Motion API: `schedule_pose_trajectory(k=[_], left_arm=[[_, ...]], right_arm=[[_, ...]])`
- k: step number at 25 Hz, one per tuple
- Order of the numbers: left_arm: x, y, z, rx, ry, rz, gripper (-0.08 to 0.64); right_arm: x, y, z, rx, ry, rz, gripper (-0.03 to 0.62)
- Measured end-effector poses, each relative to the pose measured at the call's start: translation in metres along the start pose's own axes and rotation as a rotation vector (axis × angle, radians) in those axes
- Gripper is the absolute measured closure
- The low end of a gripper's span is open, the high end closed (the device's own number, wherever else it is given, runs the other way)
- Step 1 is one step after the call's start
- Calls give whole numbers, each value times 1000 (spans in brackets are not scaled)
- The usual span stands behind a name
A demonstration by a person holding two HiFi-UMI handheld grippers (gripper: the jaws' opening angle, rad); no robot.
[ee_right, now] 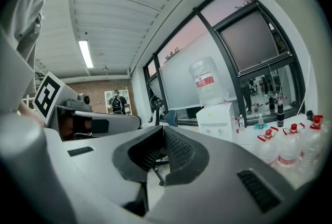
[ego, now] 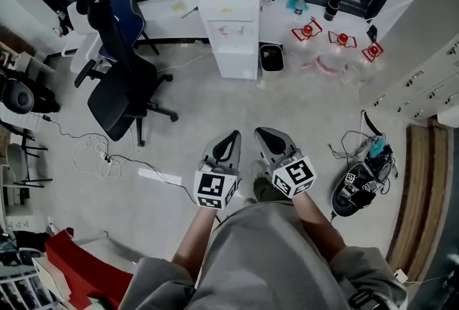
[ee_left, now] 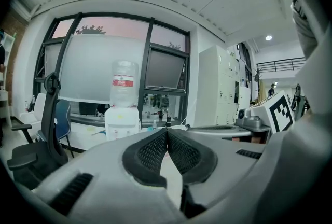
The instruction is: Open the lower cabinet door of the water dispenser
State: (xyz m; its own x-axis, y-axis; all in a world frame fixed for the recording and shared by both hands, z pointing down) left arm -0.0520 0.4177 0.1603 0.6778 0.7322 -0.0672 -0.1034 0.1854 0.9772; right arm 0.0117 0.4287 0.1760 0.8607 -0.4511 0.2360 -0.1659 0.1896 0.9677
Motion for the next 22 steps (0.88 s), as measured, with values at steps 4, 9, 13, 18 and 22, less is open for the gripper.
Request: schedule_pose_trajectory(k=[4, 9, 13, 18, 22], left_arm=[[-9, -8, 33, -21, 6, -1, 551], [-21, -12, 70, -34, 4, -7, 551], [-31, -17, 93, -36, -11, -12, 551], [-43, -14, 108, -50, -21, -18, 551], [-65, -13, 121, -53, -28, -28, 551]], right_arm=[[29, -8, 20, -2, -9, 17, 580], [62, -15, 40, 2, -15, 53, 578], [81, -18, 53, -3, -20, 68, 580], [94, -11, 67, -20, -19, 92, 580], [99, -6, 89, -49, -25, 95, 578]])
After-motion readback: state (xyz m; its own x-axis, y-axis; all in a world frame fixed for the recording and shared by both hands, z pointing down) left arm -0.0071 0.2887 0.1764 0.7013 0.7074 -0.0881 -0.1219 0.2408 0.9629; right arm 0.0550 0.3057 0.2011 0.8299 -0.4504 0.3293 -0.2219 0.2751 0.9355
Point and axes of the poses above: the fingertips, and each gripper's own axes: z forward along the fingers, x to its right, y out of its underside, the point moved 1 cm from there along -z, backward along the fingers, and after that the axes turned 1 degree about z, right-handed, at the moved point
